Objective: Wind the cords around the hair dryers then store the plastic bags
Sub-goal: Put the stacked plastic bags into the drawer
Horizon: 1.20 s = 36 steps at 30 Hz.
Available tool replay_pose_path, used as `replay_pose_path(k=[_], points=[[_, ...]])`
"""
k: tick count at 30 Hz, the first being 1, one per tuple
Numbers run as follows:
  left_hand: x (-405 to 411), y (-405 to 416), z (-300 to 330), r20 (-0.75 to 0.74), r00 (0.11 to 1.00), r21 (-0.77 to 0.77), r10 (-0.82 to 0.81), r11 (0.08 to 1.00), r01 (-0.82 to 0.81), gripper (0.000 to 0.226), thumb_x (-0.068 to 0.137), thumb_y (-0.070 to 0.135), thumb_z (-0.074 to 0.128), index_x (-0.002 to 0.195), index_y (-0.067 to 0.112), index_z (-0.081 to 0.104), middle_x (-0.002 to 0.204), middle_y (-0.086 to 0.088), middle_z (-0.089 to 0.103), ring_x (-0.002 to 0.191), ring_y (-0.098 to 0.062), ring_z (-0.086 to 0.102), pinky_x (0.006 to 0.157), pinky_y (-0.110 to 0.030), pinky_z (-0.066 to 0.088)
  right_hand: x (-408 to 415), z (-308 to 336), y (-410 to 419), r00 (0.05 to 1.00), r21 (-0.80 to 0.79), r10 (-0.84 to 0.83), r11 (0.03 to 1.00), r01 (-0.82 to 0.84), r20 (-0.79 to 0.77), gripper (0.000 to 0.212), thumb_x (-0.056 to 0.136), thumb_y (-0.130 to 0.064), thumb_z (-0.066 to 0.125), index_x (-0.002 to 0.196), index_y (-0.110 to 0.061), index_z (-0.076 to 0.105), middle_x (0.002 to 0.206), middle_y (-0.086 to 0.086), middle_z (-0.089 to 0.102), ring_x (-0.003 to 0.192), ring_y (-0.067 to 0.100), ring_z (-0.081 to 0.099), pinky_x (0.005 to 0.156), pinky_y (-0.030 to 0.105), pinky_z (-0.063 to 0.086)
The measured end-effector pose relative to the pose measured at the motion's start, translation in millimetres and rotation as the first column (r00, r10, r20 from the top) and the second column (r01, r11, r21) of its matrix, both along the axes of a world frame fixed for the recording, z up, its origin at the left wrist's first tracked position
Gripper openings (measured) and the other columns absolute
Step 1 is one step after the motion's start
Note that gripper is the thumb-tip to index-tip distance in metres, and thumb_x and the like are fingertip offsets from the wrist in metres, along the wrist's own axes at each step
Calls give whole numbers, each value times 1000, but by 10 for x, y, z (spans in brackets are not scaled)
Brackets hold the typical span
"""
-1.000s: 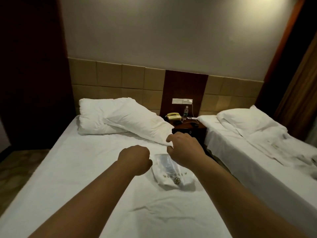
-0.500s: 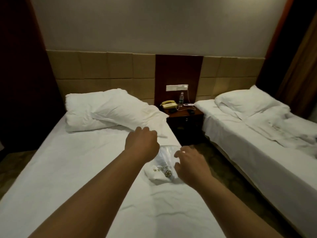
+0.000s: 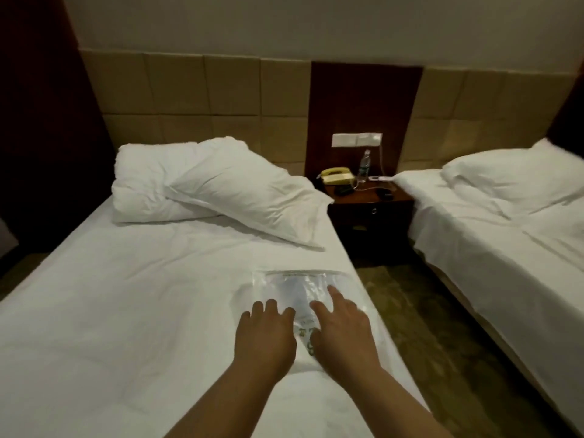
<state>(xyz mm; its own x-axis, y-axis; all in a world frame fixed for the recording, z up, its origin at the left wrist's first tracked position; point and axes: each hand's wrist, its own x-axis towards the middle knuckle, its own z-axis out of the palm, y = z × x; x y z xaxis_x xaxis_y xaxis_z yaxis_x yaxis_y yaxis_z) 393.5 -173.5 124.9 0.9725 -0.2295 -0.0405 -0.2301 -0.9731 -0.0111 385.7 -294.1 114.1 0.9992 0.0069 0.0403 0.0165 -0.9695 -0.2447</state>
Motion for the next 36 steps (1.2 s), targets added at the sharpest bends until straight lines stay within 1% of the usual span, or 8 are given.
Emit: replay_pose_path(k=[11,17,21,24,27,31,33,36], points=[[1610,-451,-1446,-73,982,-57,176,982,-180,47,98,41,35,144,30,31,148,-6,31,129,-29,37,105,-38,32,1595,-1480,-502,997,-17,29,999,-30,-67,49,98,-41,34,145,-29,25,152,3,27,139,25,24,114,40,17],[2063,-419,-2297,-266,896,-50,356,923,-382,72,87,71,31,146,47,-2,158,-6,-17,141,-47,-5,108,-67,4,2137,-2278,-797,983,-52,-67,997,58,-173,61,94,-54,33,148,-38,8,158,5,-5,144,37,-2,115,52,4],[2199,-310,-2720,-281,880,-136,384,891,-432,81,77,82,33,142,55,-6,153,-2,-31,140,-49,-4,108,-68,10,2284,-2680,-996,979,-138,-122,985,100,-161,80,82,-76,30,146,-44,-5,156,4,-24,140,38,-24,107,64,-10],[2272,-301,-2885,-319,874,-285,366,843,-457,85,73,82,39,141,58,-6,150,2,-37,140,-49,4,107,-64,21,2377,-2829,-1159,952,-96,-241,969,226,-189,95,71,-86,33,144,-45,-12,153,3,-30,139,40,-24,105,70,-3],[2344,-315,-2941,-317,873,-423,371,768,-481,83,72,79,43,142,58,3,152,3,-34,139,-48,11,107,-58,24,2439,-2893,-1233,886,96,-329,921,378,-328,105,67,-85,44,145,-44,-12,154,4,-26,142,43,-3,108,67,13],[2434,-306,-2932,-395,826,-658,402,503,-560,85,75,63,60,144,51,12,157,-9,-16,139,-44,21,108,-50,33,2442,-2853,-1169,866,222,-325,877,426,-380,111,67,-79,54,144,-42,-17,157,11,-7,140,43,12,110,58,17],[2399,-298,-2932,-446,817,-715,365,403,-571,90,77,50,69,145,49,11,157,-14,4,136,-39,30,93,-38,46,2425,-2817,-1112,877,339,-280,842,420,-392,113,69,-71,62,143,-43,-19,155,13,9,137,42,21,110,54,23],[2291,-294,-2908,-423,866,-768,268,401,-500,88,82,30,70,146,46,11,151,-7,30,107,-21,54,74,-20,42,2350,-2758,-1014,915,535,-150,771,346,-375,113,72,-51,71,142,-48,-18,145,15,32,124,36,43,99,42,42]])
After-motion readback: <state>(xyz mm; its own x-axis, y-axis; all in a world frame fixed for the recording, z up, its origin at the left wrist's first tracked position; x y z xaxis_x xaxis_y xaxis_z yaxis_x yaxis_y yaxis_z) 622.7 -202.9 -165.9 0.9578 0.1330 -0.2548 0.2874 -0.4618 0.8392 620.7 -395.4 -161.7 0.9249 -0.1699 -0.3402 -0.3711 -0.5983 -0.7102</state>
